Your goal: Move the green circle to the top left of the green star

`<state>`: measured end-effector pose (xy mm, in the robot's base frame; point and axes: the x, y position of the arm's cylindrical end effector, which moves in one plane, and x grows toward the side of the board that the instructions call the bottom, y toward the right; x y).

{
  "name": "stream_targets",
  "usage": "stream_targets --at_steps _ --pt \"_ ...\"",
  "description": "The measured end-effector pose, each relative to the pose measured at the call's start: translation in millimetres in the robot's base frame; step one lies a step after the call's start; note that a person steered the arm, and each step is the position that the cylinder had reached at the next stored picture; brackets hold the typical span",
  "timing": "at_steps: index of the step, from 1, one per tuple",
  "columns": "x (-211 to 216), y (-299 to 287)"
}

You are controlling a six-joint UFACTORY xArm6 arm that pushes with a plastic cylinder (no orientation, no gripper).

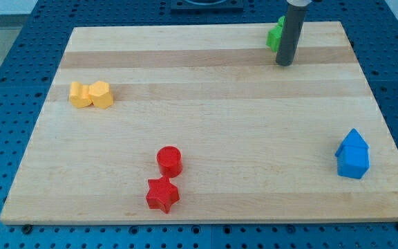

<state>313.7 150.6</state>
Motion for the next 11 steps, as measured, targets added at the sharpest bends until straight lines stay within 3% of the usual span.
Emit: stream_targets --at_steps 2,3,5,7,9,11 --pt "-12 10" --pt "-45 53" --pt "-106 74" --pt "-74 19" --pt "-121 46" --pt "-101 -41"
